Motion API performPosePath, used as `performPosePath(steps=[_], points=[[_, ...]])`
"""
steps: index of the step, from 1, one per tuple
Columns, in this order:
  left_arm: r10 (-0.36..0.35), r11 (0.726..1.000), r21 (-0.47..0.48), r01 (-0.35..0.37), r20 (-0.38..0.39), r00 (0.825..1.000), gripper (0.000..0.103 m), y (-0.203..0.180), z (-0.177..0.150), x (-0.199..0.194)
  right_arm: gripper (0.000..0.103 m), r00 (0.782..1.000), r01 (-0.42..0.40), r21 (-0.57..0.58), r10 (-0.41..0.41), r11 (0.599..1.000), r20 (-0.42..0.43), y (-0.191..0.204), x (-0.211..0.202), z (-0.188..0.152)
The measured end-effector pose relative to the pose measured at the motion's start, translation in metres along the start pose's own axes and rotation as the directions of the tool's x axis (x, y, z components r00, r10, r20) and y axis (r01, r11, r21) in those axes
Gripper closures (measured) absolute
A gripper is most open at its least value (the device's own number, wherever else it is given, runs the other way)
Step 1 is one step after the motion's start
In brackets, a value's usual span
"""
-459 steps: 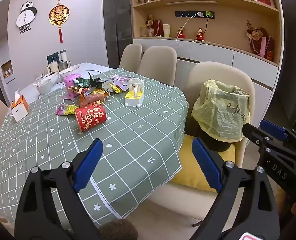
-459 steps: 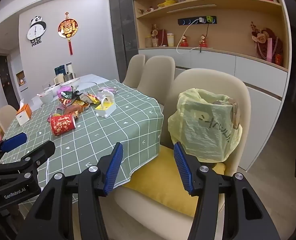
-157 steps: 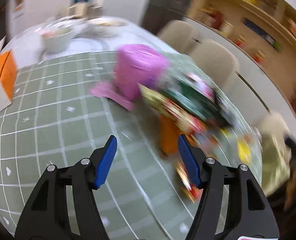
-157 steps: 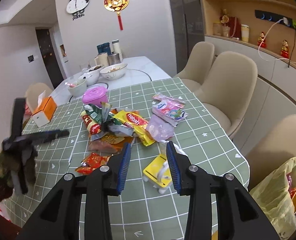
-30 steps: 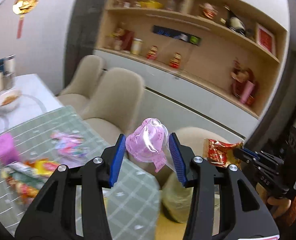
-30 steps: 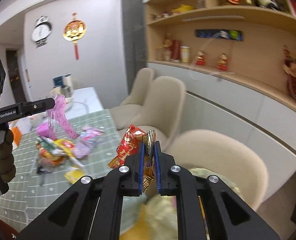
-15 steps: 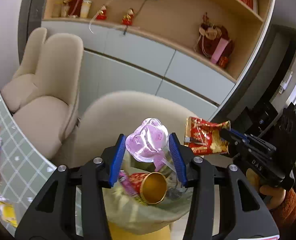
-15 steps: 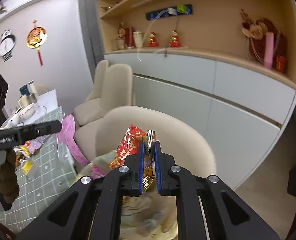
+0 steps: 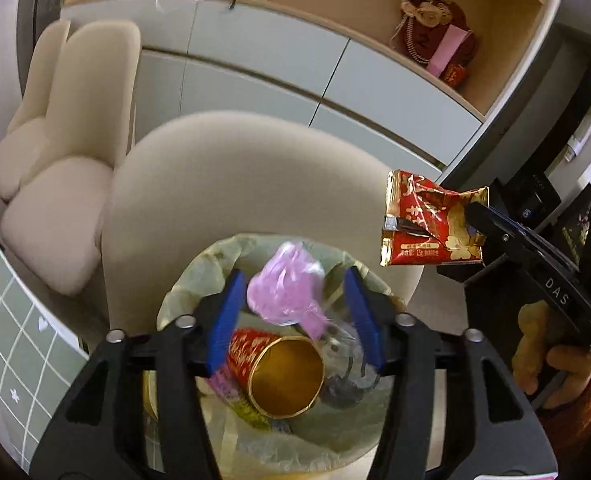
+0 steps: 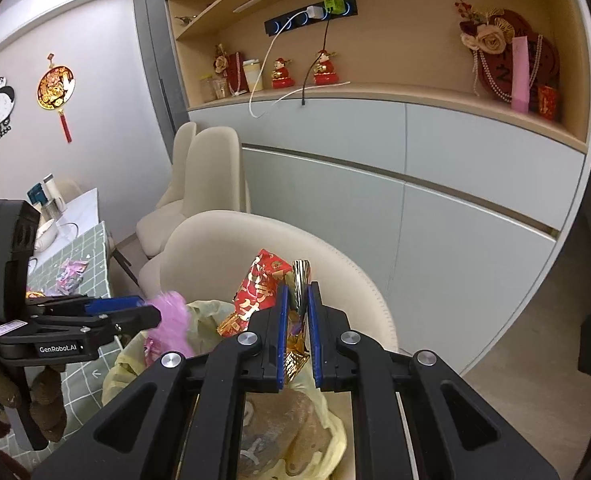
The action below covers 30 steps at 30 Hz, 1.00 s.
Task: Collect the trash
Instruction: 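Carry both wrappers to the plastic bag and release them inside, then move both grippers back over the table toward the snack packets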
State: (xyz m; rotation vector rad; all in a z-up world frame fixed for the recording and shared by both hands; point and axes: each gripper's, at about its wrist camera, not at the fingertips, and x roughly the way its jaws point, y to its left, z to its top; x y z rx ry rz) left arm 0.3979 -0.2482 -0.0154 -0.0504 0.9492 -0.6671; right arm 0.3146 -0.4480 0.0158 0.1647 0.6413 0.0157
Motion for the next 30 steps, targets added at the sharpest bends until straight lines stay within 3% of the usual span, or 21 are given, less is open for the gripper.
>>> performPosePath(steps=[8, 15, 21, 26, 28, 29, 30], points=[[0.098, 0.991, -0.092, -0.095, 0.031, 0.995, 0.049, 0.04, -0.013, -0.045, 0.092, 0.995, -0.06, -0.027, 0.057, 0.998, -0.084, 0.031, 0.037, -0.016], [0.204, 0.97, -0.145, -0.194, 0.063, 0.977, 0.049, 0.069, -0.045, -0.093, 0.092, 0.979, -0.097, 0.021, 0.1, 0.995, -0.18, 0.049, 0.077, -0.037], [0.26, 0.947, -0.211, -0.244, 0.05, 0.964, 0.049, 0.094, -0.072, -0.117, 0.092, 0.95, -0.077, -0.025, 0.066, 0.997, -0.305, 0.07, 0.103, -0.062], [0.289, 0.931, -0.248, -0.269, 0.05, 0.956, 0.049, 0.116, -0.094, -0.139, 0.091, 0.951, -0.054, -0.022, 0.045, 0.998, -0.306, 0.074, 0.094, -0.071], [0.296, 0.926, -0.263, -0.272, 0.054, 0.954, 0.049, 0.127, -0.104, -0.151, 0.087, 0.956, -0.026, -0.023, 0.018, 0.999, -0.292, 0.076, 0.088, -0.072], [0.298, 0.923, -0.27, -0.273, 0.056, 0.953, 0.049, 0.132, -0.108, -0.156, 0.074, 0.959, -0.021, -0.022, 0.014, 1.0, -0.284, 0.076, 0.084, -0.071], [0.302, 0.92, -0.28, -0.274, 0.06, 0.951, 0.049, 0.139, -0.113, -0.163, 0.068, 0.964, -0.017, -0.017, 0.012, 1.0, -0.264, 0.078, 0.078, -0.071]])
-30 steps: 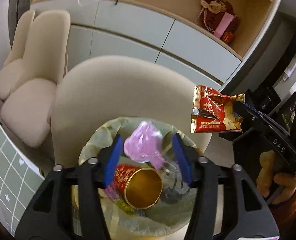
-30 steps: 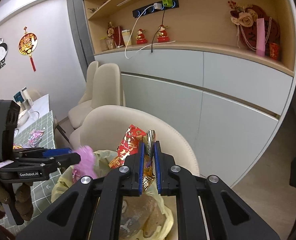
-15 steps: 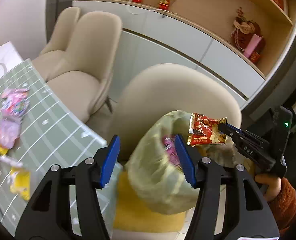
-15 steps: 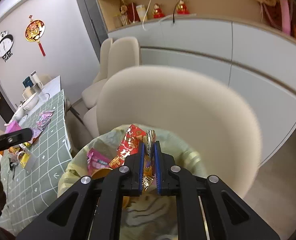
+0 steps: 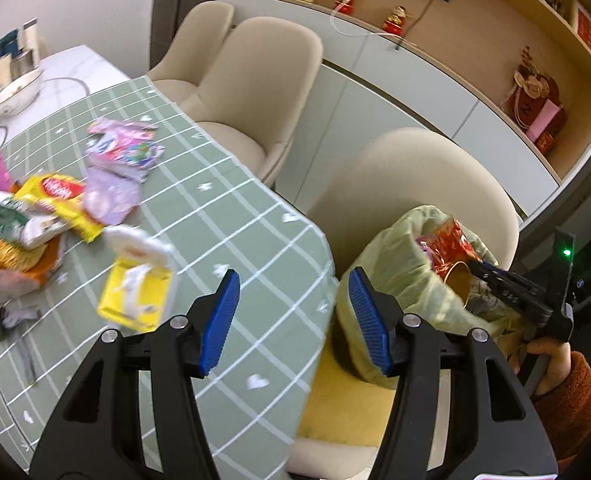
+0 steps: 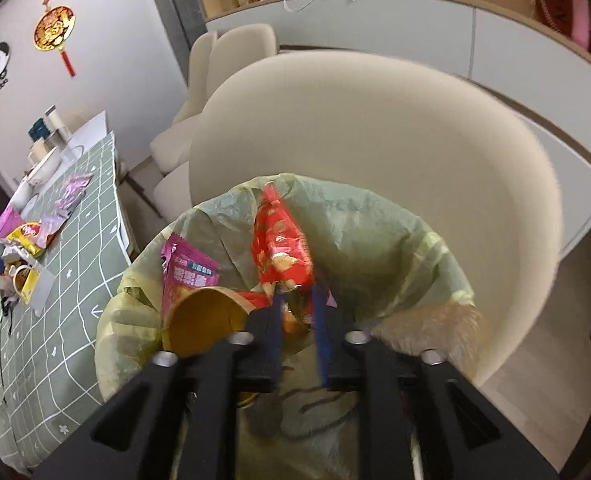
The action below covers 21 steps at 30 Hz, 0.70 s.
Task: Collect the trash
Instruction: 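Move both grippers back over the table toward the snack packets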
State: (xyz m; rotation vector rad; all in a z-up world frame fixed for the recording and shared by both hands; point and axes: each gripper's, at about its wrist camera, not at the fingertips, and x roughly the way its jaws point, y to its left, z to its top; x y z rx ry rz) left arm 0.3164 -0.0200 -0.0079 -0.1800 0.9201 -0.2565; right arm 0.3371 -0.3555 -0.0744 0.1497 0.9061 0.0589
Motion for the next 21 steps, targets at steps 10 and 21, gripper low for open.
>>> performPosePath(steps=[10, 21], points=[[0.075, 0.992, -0.106, -0.066, 0.079, 0.994, 0.049, 0.101, -0.017, -0.057, 0.063, 0.984, 0.058, -0.033, -0.052, 0.998, 0.17, 0.06, -0.061, 0.004], [0.148, 0.988, -0.082, -0.133, 0.204, 0.968, 0.049, 0.192, 0.014, -0.111, 0.063, 0.939, -0.272, -0.242, 0.312, 0.931, 0.146, 0.217, -0.033, 0.056]])
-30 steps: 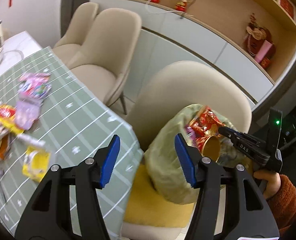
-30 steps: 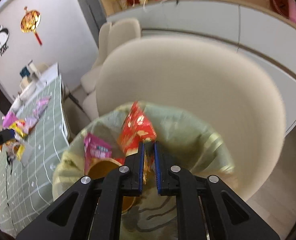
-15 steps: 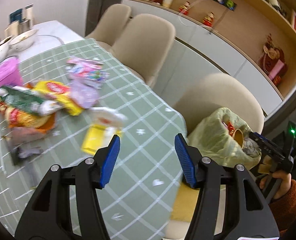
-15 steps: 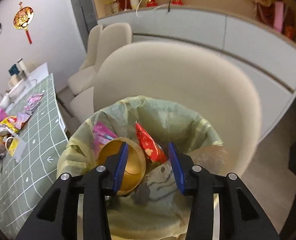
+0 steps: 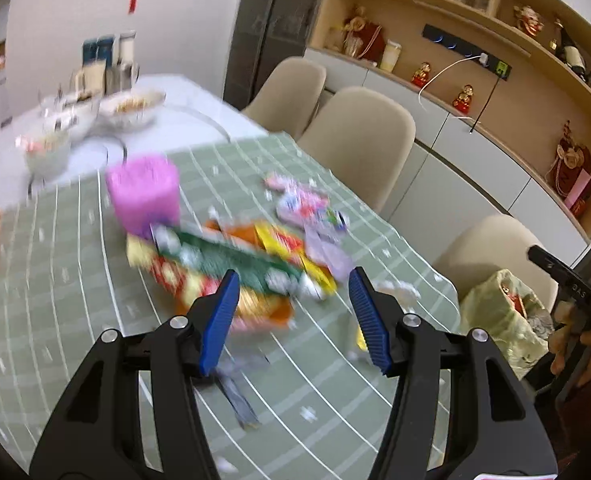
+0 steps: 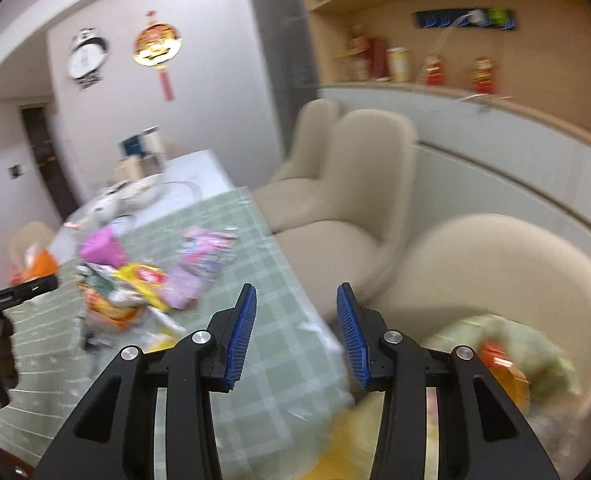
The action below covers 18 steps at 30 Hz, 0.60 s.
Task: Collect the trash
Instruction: 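Move both grippers back over the table toward the snack packets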
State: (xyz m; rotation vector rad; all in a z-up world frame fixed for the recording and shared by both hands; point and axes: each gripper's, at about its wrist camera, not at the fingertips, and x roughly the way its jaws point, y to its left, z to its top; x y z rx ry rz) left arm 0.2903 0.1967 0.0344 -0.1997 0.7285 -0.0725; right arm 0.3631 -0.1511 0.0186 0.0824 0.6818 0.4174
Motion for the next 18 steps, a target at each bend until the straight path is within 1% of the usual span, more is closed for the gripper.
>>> performPosePath(steps=[1, 2, 4, 5, 6, 9, 12, 14, 16, 18], points=[[-0.008, 1.0, 0.027, 0.008, 0.018, 1.0, 0.049, 0.002, 0.012, 0.002, 0.063, 1.0, -0.02, -0.017, 0.02, 1.0, -0.007, 0.01, 0.012, 0.005], [-0.015, 0.999, 0.04, 0.014, 0.024, 1.0, 0.049, 0.002, 0.018, 0.004, 0.063, 1.0, -0.028, -0.03, 0.028, 0.999, -0.01, 0.016, 0.018, 0.006], [-0.031, 0.997, 0.065, 0.029, 0.03, 0.999, 0.049, 0.001, 0.038, 0.016, 0.063, 0.998, -0.054, -0.059, 0.053, 0.997, -0.033, 0.03, 0.042, 0.014], [-0.045, 0.997, 0.065, 0.043, 0.022, 0.999, 0.049, -0.001, 0.045, 0.024, 0.063, 0.997, -0.06, -0.064, 0.058, 0.996, -0.042, 0.032, 0.05, 0.016], [-0.065, 0.996, 0.061, 0.065, -0.003, 0.998, 0.049, -0.003, 0.052, 0.036, 0.063, 0.997, -0.063, -0.069, 0.059, 0.996, -0.055, 0.034, 0.063, 0.02], [-0.098, 0.993, 0.058, 0.101, -0.064, 0.993, 0.049, -0.017, 0.061, 0.07, 0.063, 0.997, -0.047, -0.076, 0.041, 0.996, -0.071, 0.03, 0.087, 0.026], [-0.055, 0.992, 0.106, 0.07, -0.138, 0.989, 0.049, -0.036, 0.059, 0.116, 0.063, 0.997, -0.041, -0.066, 0.037, 0.997, -0.071, 0.014, 0.102, 0.03], [-0.012, 0.991, 0.129, 0.039, -0.2, 0.98, 0.049, -0.045, 0.05, 0.15, 0.063, 0.996, -0.047, -0.044, 0.043, 0.998, -0.078, 0.001, 0.113, 0.034], [0.024, 0.991, 0.135, 0.008, -0.236, 0.971, 0.054, -0.048, 0.042, 0.171, 0.063, 0.996, -0.047, -0.038, 0.044, 0.998, -0.079, -0.007, 0.12, 0.039], [0.063, 0.991, 0.129, -0.029, -0.262, 0.963, 0.054, -0.046, 0.034, 0.19, 0.063, 0.997, -0.043, -0.056, 0.039, 0.998, -0.073, -0.012, 0.128, 0.045]])
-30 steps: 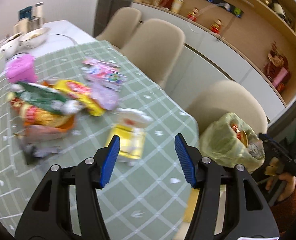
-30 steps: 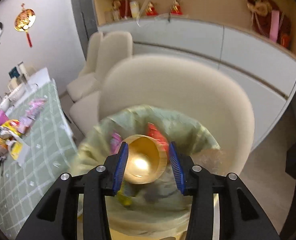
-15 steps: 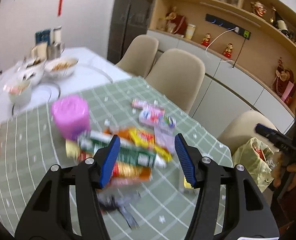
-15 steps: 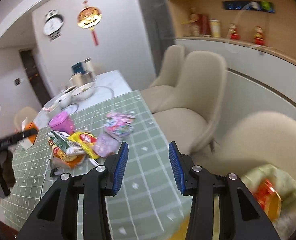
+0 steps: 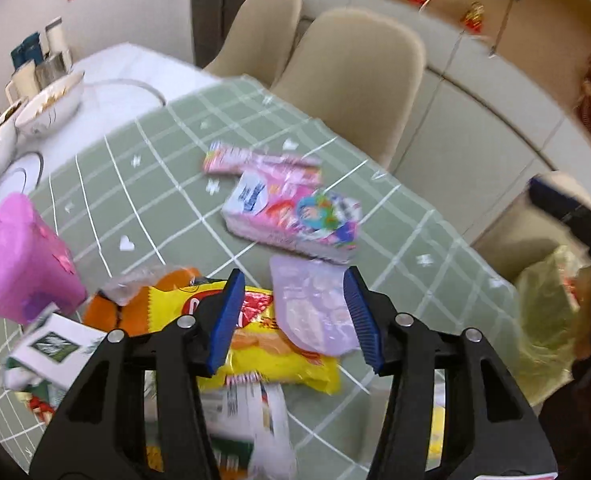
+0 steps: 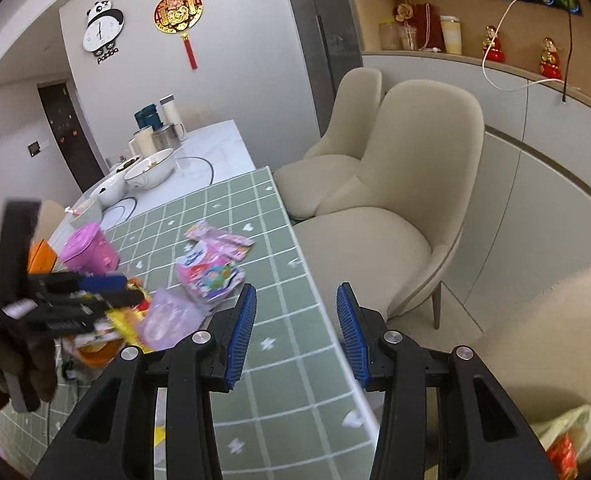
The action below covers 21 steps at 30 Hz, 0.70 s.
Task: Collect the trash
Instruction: 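Move both grippers back over the table toward the snack packets, then grasp the pink stick wrapper with the right gripper while the left gripper grasps a thin wrapper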
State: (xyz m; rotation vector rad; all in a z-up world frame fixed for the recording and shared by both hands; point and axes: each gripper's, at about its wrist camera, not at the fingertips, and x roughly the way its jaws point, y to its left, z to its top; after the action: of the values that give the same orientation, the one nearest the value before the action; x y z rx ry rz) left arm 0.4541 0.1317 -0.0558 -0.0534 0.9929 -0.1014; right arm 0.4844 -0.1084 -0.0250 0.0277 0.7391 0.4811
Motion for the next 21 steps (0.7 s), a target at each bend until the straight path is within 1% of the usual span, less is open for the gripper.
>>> performPosePath(steps=[2, 4, 5, 6, 7, 9, 10, 13, 14, 16, 21], points=[[-0.001, 1.0, -0.018, 0.0, -0.051, 0.999, 0.054, 0.003, -0.002, 0.018, 0.063, 1.0, -0.002, -0.016, 0.002, 1.0, 0.002, -0.003, 0.008, 0.006], [0.005, 1.0, -0.001, -0.005, -0.09, 0.996, 0.055, 0.002, -0.004, 0.031, 0.063, 1.0, -0.024, -0.025, 0.024, 0.999, 0.008, -0.005, 0.019, 0.014], [0.024, 0.999, 0.023, -0.022, -0.102, 0.994, 0.065, 0.0, -0.004, 0.034, 0.063, 0.999, -0.041, -0.02, 0.041, 0.999, 0.012, -0.005, 0.025, 0.018], [0.037, 0.998, 0.044, -0.032, -0.109, 0.993, 0.072, -0.002, -0.005, 0.037, 0.063, 0.999, -0.051, -0.016, 0.051, 0.999, 0.014, -0.005, 0.029, 0.021], [0.039, 0.998, 0.062, -0.032, -0.106, 0.994, 0.083, -0.004, -0.006, 0.037, 0.063, 0.998, -0.065, -0.013, 0.065, 0.998, 0.018, -0.004, 0.036, 0.024], [0.026, 0.997, 0.068, -0.02, -0.085, 0.996, 0.097, -0.004, -0.005, 0.03, 0.059, 0.995, -0.096, -0.023, 0.096, 0.995, 0.013, 0.001, 0.049, 0.03], [0.017, 0.998, 0.055, -0.012, -0.078, 0.997, 0.1, -0.001, -0.004, 0.026, 0.059, 0.993, -0.114, -0.04, 0.114, 0.993, 0.006, 0.006, 0.057, 0.033], [-0.009, 1.0, -0.015, 0.008, -0.042, 0.999, 0.1, 0.013, -0.003, 0.001, 0.059, 0.983, -0.181, -0.118, 0.178, 0.976, -0.036, 0.025, 0.081, 0.043], [-0.017, 0.999, -0.036, 0.016, -0.031, 0.999, 0.101, 0.017, -0.004, -0.007, 0.059, 0.976, -0.216, -0.162, 0.208, 0.963, -0.064, 0.036, 0.094, 0.047], [-0.028, 0.997, -0.078, 0.028, -0.006, 1.0, 0.101, 0.028, -0.005, -0.023, 0.059, 0.967, -0.254, -0.231, 0.237, 0.939, -0.097, 0.053, 0.116, 0.052], [-0.026, 0.987, -0.157, 0.031, 0.029, 0.999, 0.101, 0.052, -0.01, -0.051, 0.059, 0.949, -0.302, -0.321, 0.251, 0.897, -0.19, 0.083, 0.172, 0.063]])
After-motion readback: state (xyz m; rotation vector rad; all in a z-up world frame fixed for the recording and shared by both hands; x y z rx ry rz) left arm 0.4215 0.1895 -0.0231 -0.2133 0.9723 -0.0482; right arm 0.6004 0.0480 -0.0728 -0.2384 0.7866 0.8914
